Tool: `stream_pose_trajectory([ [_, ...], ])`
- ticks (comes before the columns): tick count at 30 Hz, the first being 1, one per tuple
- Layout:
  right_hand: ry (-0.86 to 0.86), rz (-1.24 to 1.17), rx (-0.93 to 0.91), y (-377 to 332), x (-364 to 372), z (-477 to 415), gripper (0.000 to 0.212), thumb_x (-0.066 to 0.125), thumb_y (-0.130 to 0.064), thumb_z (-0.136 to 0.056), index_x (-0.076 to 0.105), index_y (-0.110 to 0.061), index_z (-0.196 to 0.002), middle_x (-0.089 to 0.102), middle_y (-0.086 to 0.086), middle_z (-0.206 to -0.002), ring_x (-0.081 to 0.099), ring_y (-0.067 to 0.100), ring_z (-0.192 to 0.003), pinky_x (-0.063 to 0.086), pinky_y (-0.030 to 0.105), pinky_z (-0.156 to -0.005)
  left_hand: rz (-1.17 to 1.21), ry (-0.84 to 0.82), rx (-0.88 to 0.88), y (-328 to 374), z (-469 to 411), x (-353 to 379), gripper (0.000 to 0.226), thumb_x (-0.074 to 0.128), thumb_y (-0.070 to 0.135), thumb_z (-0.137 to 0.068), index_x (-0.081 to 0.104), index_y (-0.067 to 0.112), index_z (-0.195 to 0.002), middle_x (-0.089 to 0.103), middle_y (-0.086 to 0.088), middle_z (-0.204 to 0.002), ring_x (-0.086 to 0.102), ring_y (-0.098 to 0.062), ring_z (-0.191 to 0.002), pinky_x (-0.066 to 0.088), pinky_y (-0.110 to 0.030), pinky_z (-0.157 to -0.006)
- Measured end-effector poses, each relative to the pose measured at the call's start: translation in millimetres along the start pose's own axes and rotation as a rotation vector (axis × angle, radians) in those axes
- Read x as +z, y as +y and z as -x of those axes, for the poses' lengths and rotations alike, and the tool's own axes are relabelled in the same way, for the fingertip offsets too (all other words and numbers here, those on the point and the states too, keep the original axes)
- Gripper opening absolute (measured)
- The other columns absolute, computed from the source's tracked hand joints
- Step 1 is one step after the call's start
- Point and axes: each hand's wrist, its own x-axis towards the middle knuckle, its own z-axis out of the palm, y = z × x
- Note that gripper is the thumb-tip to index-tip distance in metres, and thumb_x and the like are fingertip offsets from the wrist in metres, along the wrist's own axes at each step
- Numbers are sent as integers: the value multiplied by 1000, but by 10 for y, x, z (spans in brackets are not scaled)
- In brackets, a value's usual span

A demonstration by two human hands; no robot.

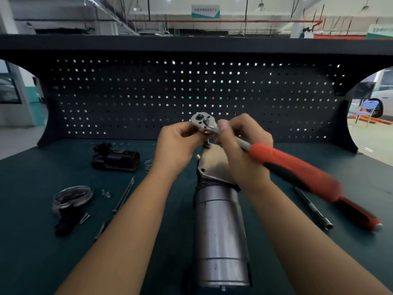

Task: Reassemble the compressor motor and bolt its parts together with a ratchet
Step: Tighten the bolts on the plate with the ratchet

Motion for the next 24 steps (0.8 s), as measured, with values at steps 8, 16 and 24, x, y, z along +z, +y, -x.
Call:
stream_pose_trajectory([
  [8, 47, -728, 756, 303, -141, -287, 33, 52, -20, -94, 68, -18, -64, 61, -1, -56, 54, 8, -47, 43, 21, -51, -22, -167, 46, 24, -83, 28, 23, 65, 4, -85, 69, 25, -75, 68, 18, -62, 60, 8, -62, 44, -8, -58],
  [16, 102, -440, 325, 363, -113, -141, 17, 52, -17, -81, 67, -17, -75, 57, -1, -62, 49, 13, -52, 40, 22, -49, 4, -265, 39, -26, -137, 3, 23, 61, 3, -87, 68, 22, -76, 69, 11, -63, 61, 0, -60, 47, -12, -62],
  [24, 42, -187, -56, 331, -159, -93, 18, 43, -17, -87, 61, -17, -89, 58, 3, -72, 52, 17, -56, 43, 29, -50, 128, -301, 26, -76, -107, 6, 16, 63, -1, -83, 67, 14, -87, 71, 7, -71, 65, -6, -69, 51, -16, -67],
])
